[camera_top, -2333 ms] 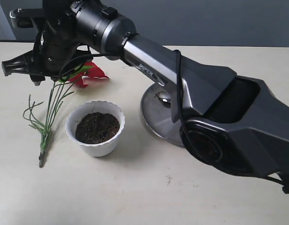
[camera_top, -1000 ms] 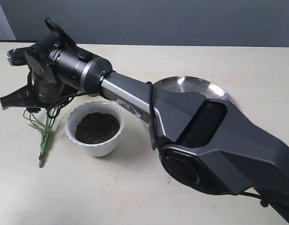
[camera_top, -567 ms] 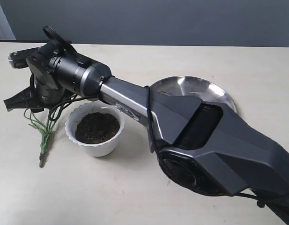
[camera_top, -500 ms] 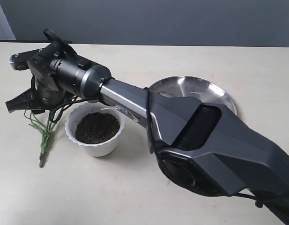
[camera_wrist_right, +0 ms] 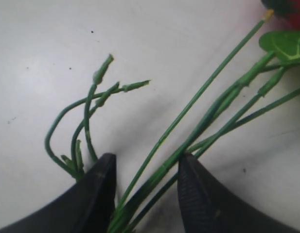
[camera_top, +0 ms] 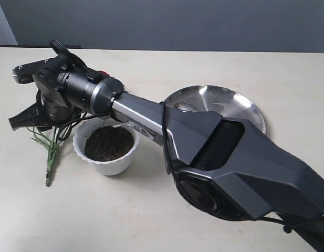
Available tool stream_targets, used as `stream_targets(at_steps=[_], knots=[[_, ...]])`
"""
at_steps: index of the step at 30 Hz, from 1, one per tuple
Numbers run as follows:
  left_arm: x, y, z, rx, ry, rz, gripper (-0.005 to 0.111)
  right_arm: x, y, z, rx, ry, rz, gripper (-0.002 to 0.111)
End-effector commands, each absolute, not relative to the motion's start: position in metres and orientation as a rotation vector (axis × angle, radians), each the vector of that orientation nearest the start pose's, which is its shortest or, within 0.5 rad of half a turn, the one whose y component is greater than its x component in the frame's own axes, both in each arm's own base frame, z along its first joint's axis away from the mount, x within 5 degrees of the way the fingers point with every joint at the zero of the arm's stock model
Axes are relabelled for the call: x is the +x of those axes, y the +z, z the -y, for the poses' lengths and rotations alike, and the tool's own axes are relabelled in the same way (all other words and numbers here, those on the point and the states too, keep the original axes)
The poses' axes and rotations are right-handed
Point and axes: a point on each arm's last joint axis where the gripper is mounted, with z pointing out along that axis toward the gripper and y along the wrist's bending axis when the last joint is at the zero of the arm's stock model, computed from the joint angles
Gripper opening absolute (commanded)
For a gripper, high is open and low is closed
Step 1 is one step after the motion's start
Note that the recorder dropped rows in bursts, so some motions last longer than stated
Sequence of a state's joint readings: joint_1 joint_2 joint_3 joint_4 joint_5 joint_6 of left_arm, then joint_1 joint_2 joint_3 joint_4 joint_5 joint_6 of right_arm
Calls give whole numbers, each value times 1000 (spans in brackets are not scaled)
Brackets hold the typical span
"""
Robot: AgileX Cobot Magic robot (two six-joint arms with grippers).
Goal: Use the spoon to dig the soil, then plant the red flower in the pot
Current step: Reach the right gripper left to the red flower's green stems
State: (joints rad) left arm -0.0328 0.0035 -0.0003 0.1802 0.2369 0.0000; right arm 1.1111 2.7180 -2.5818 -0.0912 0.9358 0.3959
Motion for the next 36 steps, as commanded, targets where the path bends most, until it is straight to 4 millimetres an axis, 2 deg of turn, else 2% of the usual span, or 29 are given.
stream_targets(at_steps=[1, 6, 14, 19, 30, 36], knots=[[55, 192, -2, 143, 142, -1715, 0, 266, 133, -512, -957, 443, -2421, 41], [55, 192, -2, 143, 142, -1715, 0, 266, 122, -512, -971, 428, -2434, 41], [55, 192, -2, 143, 142, -1715, 0, 266, 121, -512, -989, 424, -2423, 40], [55, 192, -2, 143, 142, -1715, 0, 266, 121, -513, -1007, 424, -2407, 32], [55, 192, -2, 143, 142, -1715, 0, 262, 119, -512, -1061, 427, -2438, 31], [55, 192, -2, 143, 142, -1715, 0, 257, 116, -507, -1084, 384, -2507, 23]])
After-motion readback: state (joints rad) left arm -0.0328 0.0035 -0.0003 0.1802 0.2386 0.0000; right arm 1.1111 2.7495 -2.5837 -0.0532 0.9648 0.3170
